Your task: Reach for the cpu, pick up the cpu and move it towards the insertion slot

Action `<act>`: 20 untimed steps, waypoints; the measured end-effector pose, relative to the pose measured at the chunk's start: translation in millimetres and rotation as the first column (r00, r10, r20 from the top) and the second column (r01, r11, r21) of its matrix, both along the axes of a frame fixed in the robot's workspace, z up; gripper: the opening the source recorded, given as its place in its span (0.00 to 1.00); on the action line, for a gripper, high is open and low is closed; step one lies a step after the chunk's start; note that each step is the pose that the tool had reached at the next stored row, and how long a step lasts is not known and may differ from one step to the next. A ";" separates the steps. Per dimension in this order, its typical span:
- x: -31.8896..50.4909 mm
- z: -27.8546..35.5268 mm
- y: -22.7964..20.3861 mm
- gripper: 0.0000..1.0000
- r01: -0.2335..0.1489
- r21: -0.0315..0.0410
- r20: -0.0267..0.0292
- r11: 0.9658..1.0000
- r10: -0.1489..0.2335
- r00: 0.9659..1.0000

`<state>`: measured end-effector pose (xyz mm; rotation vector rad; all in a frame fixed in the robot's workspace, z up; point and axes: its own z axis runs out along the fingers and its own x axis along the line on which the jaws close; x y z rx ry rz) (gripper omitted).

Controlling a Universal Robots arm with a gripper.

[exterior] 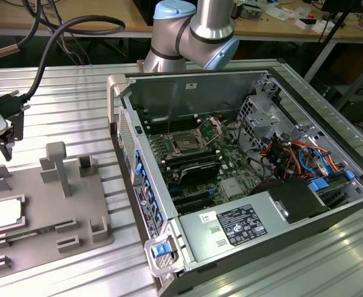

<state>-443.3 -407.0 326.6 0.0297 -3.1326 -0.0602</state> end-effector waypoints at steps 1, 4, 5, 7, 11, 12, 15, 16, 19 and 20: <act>0.0 -0.3 -2.6 0.60 0.000 0.000 0.000 1.000 0.000 1.000; -0.1 -1.1 -6.8 0.60 -0.001 0.000 0.000 1.000 0.001 1.000; -0.3 -1.3 -8.3 0.60 -0.001 0.000 0.000 1.000 0.001 1.000; -0.4 -2.5 -10.9 0.60 -0.002 0.000 0.000 1.000 0.002 1.000; -0.4 -4.8 -14.2 0.60 -0.002 0.000 0.000 1.000 0.002 1.000; -0.4 -5.4 -14.9 0.60 -0.002 0.000 0.000 1.000 0.002 1.000; -0.4 -7.7 -17.4 0.60 -0.003 0.000 0.000 1.000 0.003 1.000; -0.4 -8.4 -18.1 0.60 -0.003 0.000 0.000 1.000 0.003 1.000; -0.4 -10.3 -20.3 0.60 -0.003 0.000 0.000 1.000 0.003 1.000; -0.5 -11.0 -20.8 0.60 -0.003 0.000 0.000 1.000 0.003 1.000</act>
